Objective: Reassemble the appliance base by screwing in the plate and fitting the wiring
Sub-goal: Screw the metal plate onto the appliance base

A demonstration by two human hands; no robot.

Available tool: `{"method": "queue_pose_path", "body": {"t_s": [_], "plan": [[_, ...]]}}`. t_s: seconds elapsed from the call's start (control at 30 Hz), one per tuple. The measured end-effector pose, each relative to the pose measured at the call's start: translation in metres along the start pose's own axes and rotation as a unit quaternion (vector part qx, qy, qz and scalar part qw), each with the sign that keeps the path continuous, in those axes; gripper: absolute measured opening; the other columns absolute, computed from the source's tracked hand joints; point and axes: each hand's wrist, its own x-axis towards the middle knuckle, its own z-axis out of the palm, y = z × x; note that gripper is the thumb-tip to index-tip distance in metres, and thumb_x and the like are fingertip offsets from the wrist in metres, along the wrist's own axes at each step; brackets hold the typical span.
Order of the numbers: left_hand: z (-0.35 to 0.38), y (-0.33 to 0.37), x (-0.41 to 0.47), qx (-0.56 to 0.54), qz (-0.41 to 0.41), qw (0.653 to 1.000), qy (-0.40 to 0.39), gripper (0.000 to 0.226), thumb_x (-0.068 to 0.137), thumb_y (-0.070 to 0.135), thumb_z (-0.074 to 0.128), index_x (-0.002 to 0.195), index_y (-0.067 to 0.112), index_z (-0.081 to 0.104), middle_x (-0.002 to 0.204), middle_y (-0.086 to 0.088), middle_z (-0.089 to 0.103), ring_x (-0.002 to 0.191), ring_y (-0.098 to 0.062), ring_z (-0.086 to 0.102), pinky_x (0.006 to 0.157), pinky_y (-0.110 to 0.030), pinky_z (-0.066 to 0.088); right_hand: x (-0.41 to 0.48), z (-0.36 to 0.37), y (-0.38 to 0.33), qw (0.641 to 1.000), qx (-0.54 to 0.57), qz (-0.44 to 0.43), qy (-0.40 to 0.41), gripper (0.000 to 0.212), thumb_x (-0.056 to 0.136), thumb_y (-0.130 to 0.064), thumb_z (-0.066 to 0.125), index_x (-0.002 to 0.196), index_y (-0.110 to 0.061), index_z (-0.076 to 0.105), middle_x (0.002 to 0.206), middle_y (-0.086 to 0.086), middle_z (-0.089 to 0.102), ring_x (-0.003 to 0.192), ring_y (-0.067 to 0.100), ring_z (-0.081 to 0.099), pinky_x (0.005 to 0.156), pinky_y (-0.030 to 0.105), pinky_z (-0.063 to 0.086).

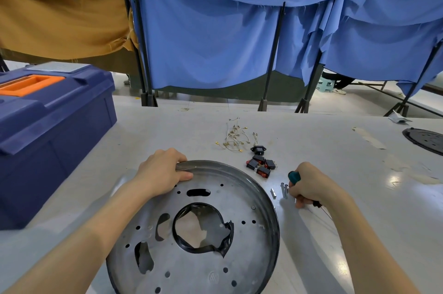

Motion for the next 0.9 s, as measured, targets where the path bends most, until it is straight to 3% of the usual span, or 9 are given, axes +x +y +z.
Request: {"method": "queue_pose_path", "body": {"t_s": [0.17,0.27,0.37,0.47,0.6,0.77,0.83,0.9], "plan": [[-0.003,-0.003,0.002,-0.034,-0.003,0.999,-0.022,0.011,0.086,0.033,0.071,0.08,0.025,0.068,0.073,-0.001,0.064,0.078,-0.023,0.058,0.076,-0.035,0.049,-0.008,-0.01,0.002,1.0,0.002,0.007,0.004,0.015,0.075,0.004,0.058,0.089,0.008,0.056,0.048,0.013,0.062,0.036,0.021,0.042,0.048,0.024,0.035],[-0.013,-0.009,0.003,-0.135,-0.016,0.988,-0.077,0.01,0.088,0.032,0.069,0.094,0.023,0.069,0.081,-0.003,0.072,0.079,-0.016,0.066,0.079,-0.03,0.051,-0.017,-0.025,0.002,0.998,0.053,-0.007,0.025,0.012,0.076,0.005,0.058,0.086,0.008,0.065,0.053,0.016,0.065,0.038,0.019,0.039,0.049,0.026,0.033],[-0.028,-0.017,0.002,-0.174,-0.038,0.977,-0.115,0.017,0.088,0.037,0.069,0.101,0.026,0.068,0.067,0.009,0.07,0.054,0.002,0.058,0.065,-0.017,0.042,-0.028,-0.038,-0.008,0.991,0.11,-0.05,0.051,0.007,0.078,0.007,0.064,0.081,0.002,0.068,0.058,0.019,0.068,0.04,0.018,0.045,0.048,0.028,0.037],[-0.032,-0.022,0.0,-0.159,-0.044,0.978,-0.128,0.015,0.088,0.033,0.07,0.096,0.02,0.07,0.062,0.006,0.066,0.049,0.001,0.054,0.058,-0.016,0.04,-0.039,-0.043,-0.021,0.979,0.159,-0.101,0.08,0.005,0.079,0.007,0.071,0.081,0.002,0.068,0.059,0.019,0.068,0.039,0.013,0.055,0.042,0.024,0.043],[-0.022,-0.024,-0.006,-0.167,-0.032,0.979,-0.113,0.012,0.089,0.02,0.07,0.079,0.014,0.073,0.067,-0.006,0.068,0.057,-0.011,0.056,0.063,-0.021,0.044,-0.053,-0.044,-0.036,0.962,0.208,-0.151,0.09,0.007,0.08,0.0,0.075,0.079,0.001,0.069,0.06,0.015,0.069,0.039,0.011,0.052,0.043,0.022,0.044],[-0.014,-0.021,-0.006,-0.169,-0.022,0.981,-0.087,0.008,0.088,0.02,0.071,0.081,0.018,0.074,0.074,-0.01,0.072,0.065,-0.017,0.06,0.073,-0.033,0.052,-0.066,-0.039,-0.054,0.949,0.219,-0.212,0.078,0.012,0.078,-0.015,0.08,0.076,-0.006,0.072,0.062,0.014,0.07,0.043,0.014,0.047,0.047,0.024,0.043],[-0.011,-0.018,-0.006,-0.163,-0.013,0.983,-0.083,0.006,0.087,0.022,0.072,0.084,0.018,0.075,0.074,-0.007,0.072,0.066,-0.015,0.061,0.075,-0.032,0.053,-0.068,-0.035,-0.06,0.942,0.223,-0.239,0.081,0.013,0.078,-0.016,0.08,0.075,-0.005,0.072,0.061,0.012,0.07,0.042,0.011,0.05,0.043,0.018,0.04],[-0.008,-0.014,-0.005,-0.152,-0.002,0.985,-0.078,0.015,0.087,0.022,0.072,0.072,0.023,0.073,0.061,0.005,0.065,0.057,-0.008,0.055,0.063,-0.023,0.047,-0.07,-0.029,-0.066,0.933,0.222,-0.271,0.083,0.013,0.079,-0.014,0.079,0.075,-0.004,0.072,0.058,0.007,0.069,0.04,0.006,0.054,0.043,0.012,0.04]]}}
